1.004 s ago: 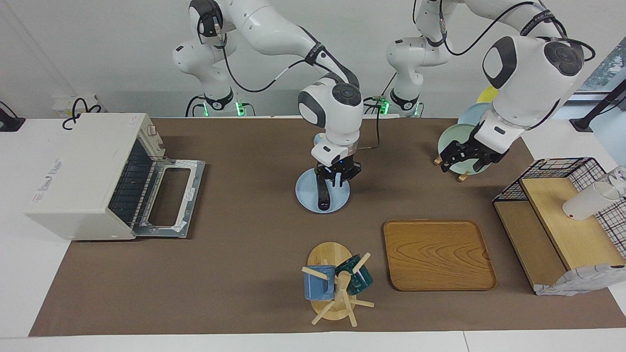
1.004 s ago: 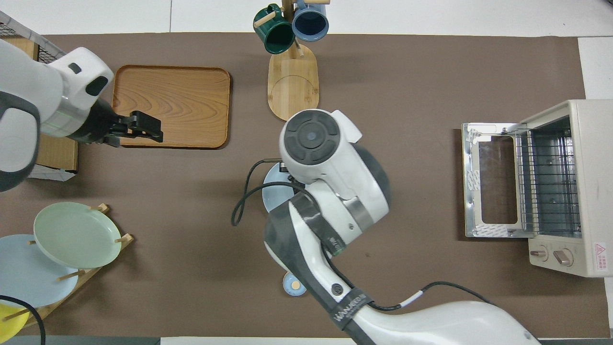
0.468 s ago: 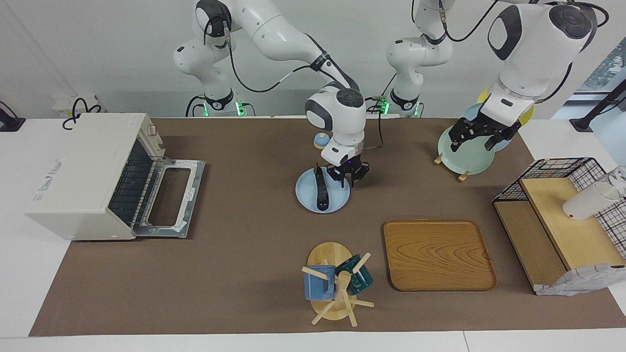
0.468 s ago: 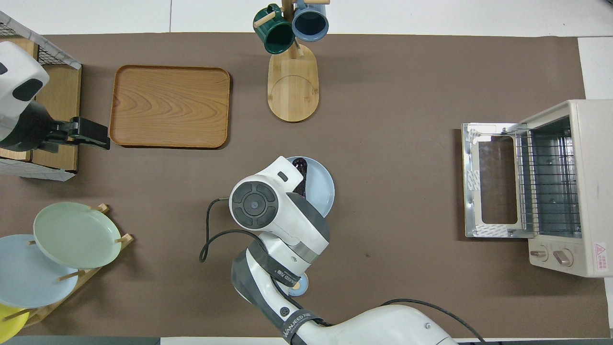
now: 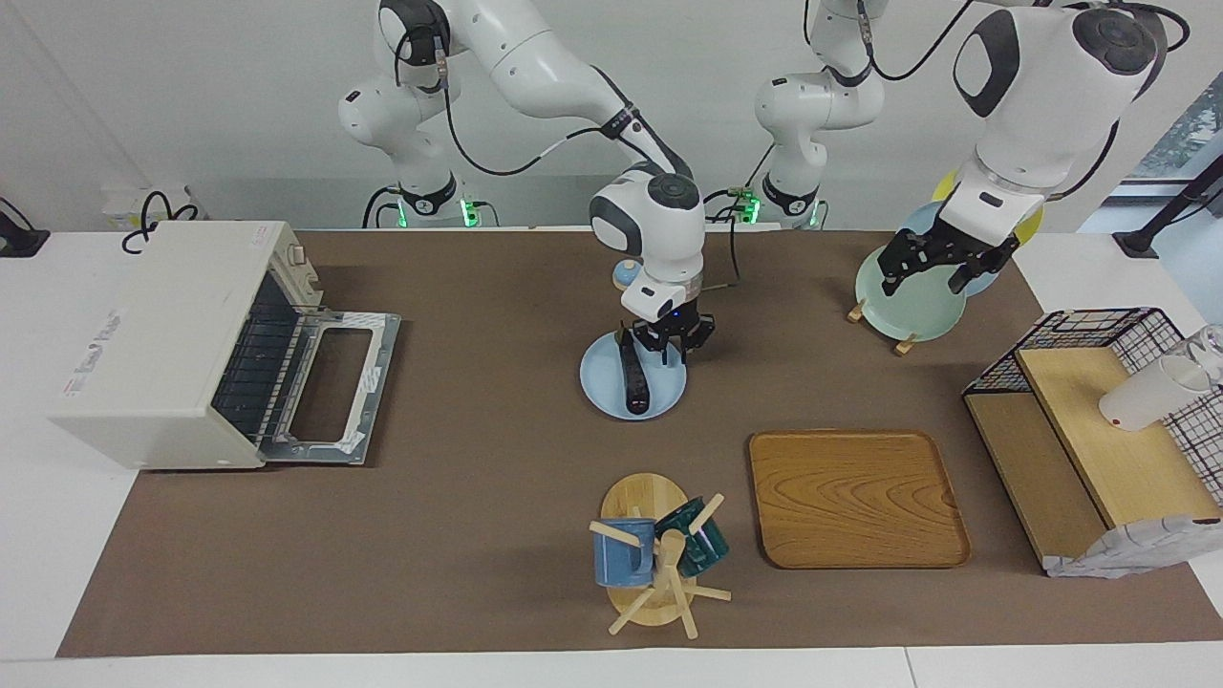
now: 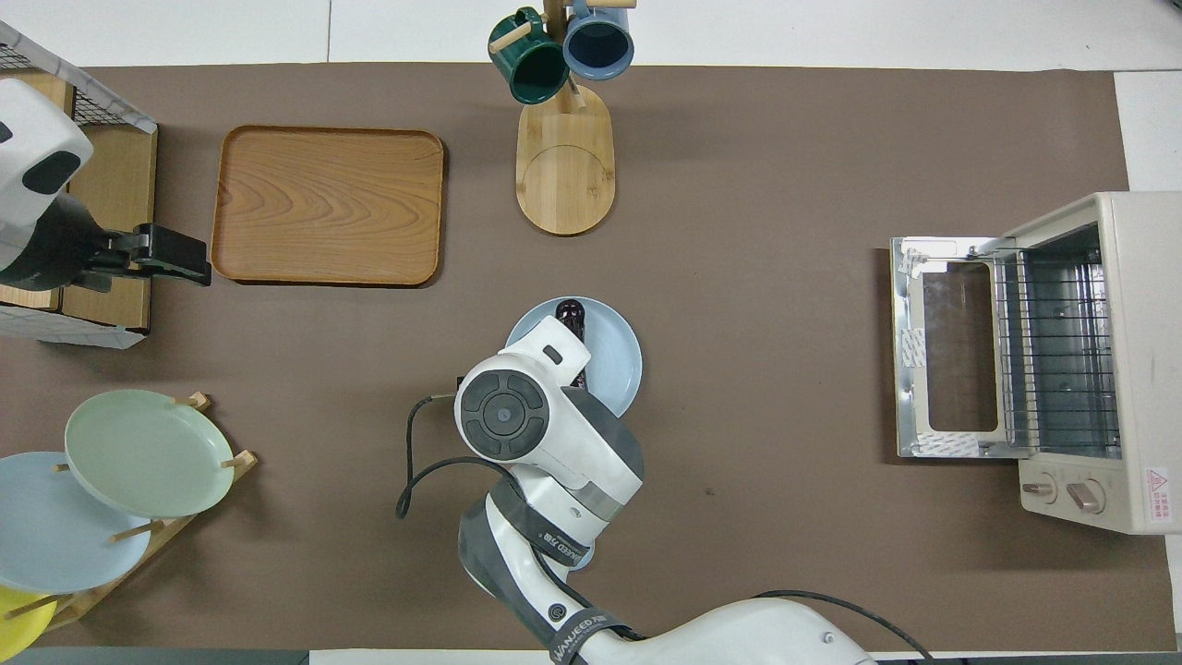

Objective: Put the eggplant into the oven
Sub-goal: 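Grasp the eggplant on the blue plate with the right gripper, then carry the eggplant with the right gripper into the open oven, then open the right gripper inside the oven and draw it back out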

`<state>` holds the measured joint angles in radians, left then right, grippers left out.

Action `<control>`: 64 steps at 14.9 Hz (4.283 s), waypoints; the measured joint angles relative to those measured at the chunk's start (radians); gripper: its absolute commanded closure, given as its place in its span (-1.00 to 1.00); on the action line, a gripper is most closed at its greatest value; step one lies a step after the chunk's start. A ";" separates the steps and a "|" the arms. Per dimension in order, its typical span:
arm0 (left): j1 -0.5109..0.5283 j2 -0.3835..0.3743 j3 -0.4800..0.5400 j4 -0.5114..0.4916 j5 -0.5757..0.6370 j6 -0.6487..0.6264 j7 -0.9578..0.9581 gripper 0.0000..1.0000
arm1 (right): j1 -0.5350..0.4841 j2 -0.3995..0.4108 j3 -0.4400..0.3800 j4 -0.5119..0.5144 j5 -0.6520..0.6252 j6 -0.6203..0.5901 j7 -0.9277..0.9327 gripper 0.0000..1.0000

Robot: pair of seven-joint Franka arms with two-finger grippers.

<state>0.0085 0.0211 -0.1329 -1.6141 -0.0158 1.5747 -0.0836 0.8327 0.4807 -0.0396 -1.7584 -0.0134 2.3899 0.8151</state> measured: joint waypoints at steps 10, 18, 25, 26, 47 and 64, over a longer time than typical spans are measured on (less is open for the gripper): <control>0.006 0.006 0.002 0.044 0.008 -0.093 0.038 -1.00 | 0.001 -0.001 0.001 -0.021 0.000 0.065 -0.002 0.35; 0.011 -0.001 0.002 0.030 0.008 -0.049 0.042 -1.00 | 0.003 -0.012 0.002 -0.081 -0.004 0.135 -0.053 1.00; 0.012 -0.007 0.002 0.030 0.008 -0.049 0.042 -1.00 | 0.010 -0.040 -0.002 0.026 -0.210 -0.206 -0.091 1.00; 0.012 -0.007 0.002 0.030 0.008 -0.049 0.042 -1.00 | 0.010 -0.043 -0.006 0.061 -0.247 -0.282 -0.091 1.00; 0.013 -0.007 0.002 0.030 0.008 -0.049 0.042 -1.00 | -0.754 -0.507 -0.021 -0.436 -0.323 -0.273 -0.758 1.00; 0.013 -0.007 0.002 0.030 0.008 -0.049 0.042 -1.00 | -0.723 -0.518 -0.004 -0.471 -0.103 -0.167 -0.798 1.00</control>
<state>0.0215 0.0142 -0.1305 -1.5846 -0.0074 1.5256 -0.0419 0.1092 -0.0374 -0.0437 -2.2289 -0.1160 2.2232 0.0167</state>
